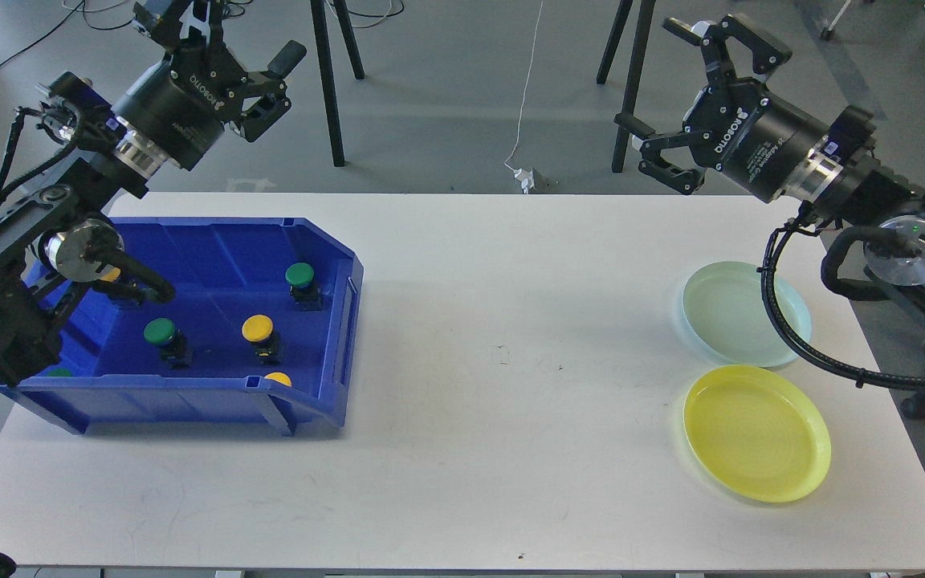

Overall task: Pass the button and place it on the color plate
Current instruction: 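Move the left gripper down into the blue bin toward a button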

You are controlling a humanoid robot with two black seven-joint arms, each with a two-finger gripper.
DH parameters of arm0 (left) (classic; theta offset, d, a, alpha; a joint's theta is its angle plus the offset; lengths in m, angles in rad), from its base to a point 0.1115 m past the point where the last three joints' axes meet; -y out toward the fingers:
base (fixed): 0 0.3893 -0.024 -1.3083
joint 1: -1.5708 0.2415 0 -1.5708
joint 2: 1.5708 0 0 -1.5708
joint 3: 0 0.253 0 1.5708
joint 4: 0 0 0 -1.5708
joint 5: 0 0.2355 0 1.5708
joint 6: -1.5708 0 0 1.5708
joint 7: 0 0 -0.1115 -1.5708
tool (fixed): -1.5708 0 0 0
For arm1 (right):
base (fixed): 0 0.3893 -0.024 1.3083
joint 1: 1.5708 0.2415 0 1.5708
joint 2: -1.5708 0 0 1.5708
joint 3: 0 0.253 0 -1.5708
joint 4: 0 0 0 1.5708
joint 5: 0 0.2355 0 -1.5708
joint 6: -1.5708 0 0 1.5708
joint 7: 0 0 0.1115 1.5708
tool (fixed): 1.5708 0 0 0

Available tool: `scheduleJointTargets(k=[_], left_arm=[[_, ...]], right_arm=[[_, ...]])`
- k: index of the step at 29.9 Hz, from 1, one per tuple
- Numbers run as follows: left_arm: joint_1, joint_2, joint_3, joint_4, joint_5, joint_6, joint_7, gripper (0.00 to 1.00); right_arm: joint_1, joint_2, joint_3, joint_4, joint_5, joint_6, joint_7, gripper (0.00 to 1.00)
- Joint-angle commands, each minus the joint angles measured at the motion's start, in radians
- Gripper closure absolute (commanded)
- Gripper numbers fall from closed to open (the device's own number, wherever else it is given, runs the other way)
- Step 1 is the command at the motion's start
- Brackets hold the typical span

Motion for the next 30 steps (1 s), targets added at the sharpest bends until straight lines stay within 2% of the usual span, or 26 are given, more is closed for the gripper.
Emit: scheduleJointTargets(k=[1, 6, 11, 15, 17, 20, 22, 25, 27, 30], left_arm=[[0.003, -0.001, -0.001, 0.012, -0.001, 0.000, 0.000, 0.00], [-0.008, 0.007, -0.024, 0.036, -0.048, 0.000, 0.000, 0.00], [0.033, -0.019, -0.065, 0.037, -0.183, 0.000, 0.000, 0.00], [0.133, -0.016, -0.208, -0.113, -0.260, 0.000, 0.000, 0.01], [0.141, 0.016, -0.225, -0.206, -0.246, 0.000, 0.000, 0.01], [0.110, 0.192, -0.217, -0.311, -0.117, 0.000, 0.000, 0.01], [0.057, 0.316, -0.144, -0.356, -0.032, 0.000, 0.000, 0.01], [-0.116, 0.459, 0.063, -0.382, 0.045, 0.000, 0.000, 0.01], [-0.241, 0.504, 0.216, -0.382, 0.140, 0.000, 0.000, 0.01], [-0.379, 0.507, 0.405, -0.382, 0.415, 0.000, 0.000, 0.02]], right_arm=[[-0.001, 0.014, 0.021, -0.030, 0.040, 0.000, 0.016, 0.01], [-0.009, 0.014, 0.067, -0.056, 0.043, 0.000, 0.017, 0.01], [-0.014, 0.000, 0.132, -0.116, 0.046, 0.000, 0.035, 0.01], [-0.026, -0.007, 0.138, -0.173, 0.109, 0.000, 0.039, 0.01], [-0.038, -0.012, 0.138, -0.213, 0.139, 0.000, 0.039, 0.01], [-0.062, -0.012, 0.139, -0.242, 0.178, 0.000, 0.039, 0.01], [-0.078, -0.014, 0.144, -0.239, 0.184, 0.000, 0.039, 0.01], [-0.081, -0.012, 0.156, -0.237, 0.184, 0.000, 0.039, 0.01], [-0.081, -0.004, 0.162, -0.239, 0.184, 0.000, 0.039, 0.01], [-0.079, 0.003, 0.175, -0.242, 0.184, 0.000, 0.039, 0.01]])
